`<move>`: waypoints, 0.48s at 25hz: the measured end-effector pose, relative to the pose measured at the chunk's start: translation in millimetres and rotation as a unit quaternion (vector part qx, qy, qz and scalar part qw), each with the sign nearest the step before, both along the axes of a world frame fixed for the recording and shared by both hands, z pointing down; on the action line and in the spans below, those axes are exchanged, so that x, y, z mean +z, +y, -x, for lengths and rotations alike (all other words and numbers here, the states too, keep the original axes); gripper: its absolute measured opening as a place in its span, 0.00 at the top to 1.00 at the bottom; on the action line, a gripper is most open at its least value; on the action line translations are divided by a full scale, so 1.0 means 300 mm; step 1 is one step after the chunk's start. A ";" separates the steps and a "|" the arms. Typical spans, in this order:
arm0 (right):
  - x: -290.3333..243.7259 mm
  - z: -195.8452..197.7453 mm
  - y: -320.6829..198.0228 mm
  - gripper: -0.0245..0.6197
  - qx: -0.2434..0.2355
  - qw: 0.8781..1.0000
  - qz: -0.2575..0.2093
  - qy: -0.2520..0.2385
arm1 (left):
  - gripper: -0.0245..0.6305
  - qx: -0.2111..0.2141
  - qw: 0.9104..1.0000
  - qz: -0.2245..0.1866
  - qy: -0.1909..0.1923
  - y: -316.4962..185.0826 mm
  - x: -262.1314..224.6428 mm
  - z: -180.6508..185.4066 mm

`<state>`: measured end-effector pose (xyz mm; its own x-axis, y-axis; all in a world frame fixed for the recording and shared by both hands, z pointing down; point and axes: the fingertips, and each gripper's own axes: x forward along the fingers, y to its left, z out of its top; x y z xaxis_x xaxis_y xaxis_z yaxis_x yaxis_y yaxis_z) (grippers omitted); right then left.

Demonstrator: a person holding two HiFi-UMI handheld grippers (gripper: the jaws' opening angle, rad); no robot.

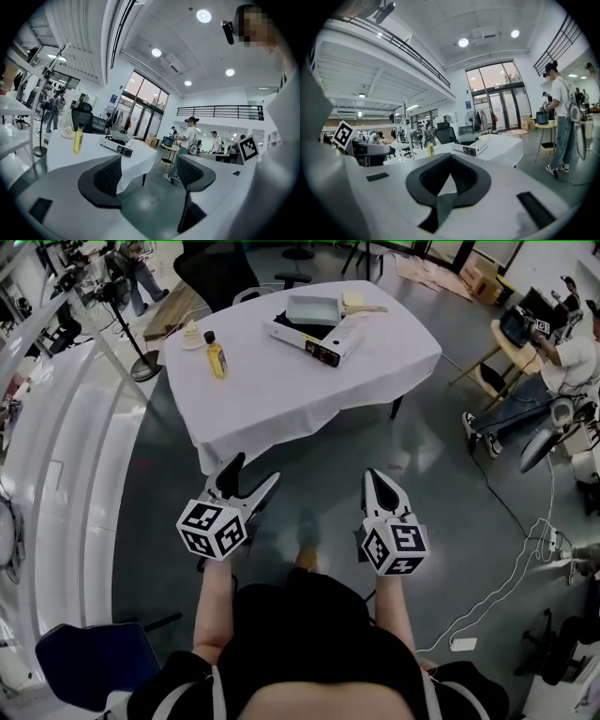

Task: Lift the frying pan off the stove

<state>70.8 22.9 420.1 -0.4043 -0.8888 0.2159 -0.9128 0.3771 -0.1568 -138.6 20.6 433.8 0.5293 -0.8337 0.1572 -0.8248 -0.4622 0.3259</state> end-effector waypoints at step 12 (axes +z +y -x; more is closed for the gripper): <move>0.048 -0.070 -0.291 0.96 -0.019 1.000 0.000 -0.005 | 0.39 -0.023 1.000 -0.010 -0.007 -0.251 0.019 -0.057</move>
<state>91.8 -64.5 434.6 -0.4404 -0.8725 0.2117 -0.8960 0.4122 -0.1654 -121.5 -54.6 439.6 0.4875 -0.8605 0.1481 -0.8501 -0.4292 0.3052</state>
